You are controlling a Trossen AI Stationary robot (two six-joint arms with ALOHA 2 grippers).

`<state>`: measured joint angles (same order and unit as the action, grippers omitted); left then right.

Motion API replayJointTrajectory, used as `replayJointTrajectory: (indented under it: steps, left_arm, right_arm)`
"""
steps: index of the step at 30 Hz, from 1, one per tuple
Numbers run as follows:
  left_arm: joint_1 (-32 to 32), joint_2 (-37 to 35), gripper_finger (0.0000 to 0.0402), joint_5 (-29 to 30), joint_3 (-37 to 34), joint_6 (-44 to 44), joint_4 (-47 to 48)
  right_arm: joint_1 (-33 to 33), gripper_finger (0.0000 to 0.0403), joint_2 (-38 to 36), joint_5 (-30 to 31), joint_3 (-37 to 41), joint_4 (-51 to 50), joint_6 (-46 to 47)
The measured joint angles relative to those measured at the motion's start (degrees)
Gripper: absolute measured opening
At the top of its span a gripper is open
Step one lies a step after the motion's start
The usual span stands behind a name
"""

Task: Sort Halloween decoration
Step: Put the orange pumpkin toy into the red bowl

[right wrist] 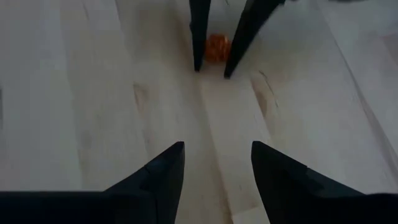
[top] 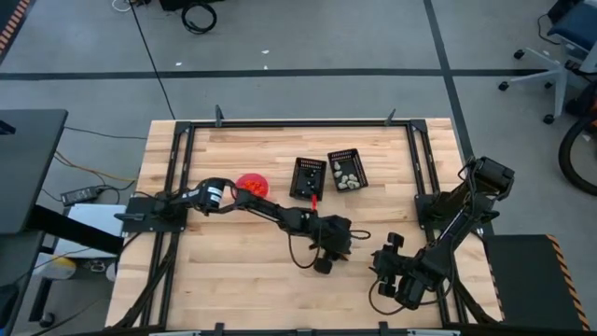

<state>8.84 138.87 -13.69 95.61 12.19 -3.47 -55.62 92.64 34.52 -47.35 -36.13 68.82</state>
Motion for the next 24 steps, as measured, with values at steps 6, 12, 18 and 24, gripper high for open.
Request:
replayJointTrajectory:
  steps: [6, 12, 18, 24]
  left_arm:
    - [0.02, -4.34, 0.0099, 4.6, -0.28, 6.35, 11.89]
    - [-0.24, -7.28, 0.01, 5.33, -0.26, 6.79, 24.06]
    - [0.03, -8.7, 0.0101, 5.4, -0.15, 6.73, 32.51]
    - [0.31, -10.22, 0.0101, 5.8, -0.19, 6.44, 39.58]
  right_arm:
    - [0.01, 0.0191, 0.0, -0.06, 0.0, -0.42, 0.04]
    - [0.01, 0.0191, 0.02, 0.0, 0.0, -0.14, 0.0]
    - [0.2, 0.0191, 0.02, 0.02, 0.0, 0.05, -0.4]
    - [0.25, 0.0191, 0.02, 0.22, 0.0, 0.21, -0.74]
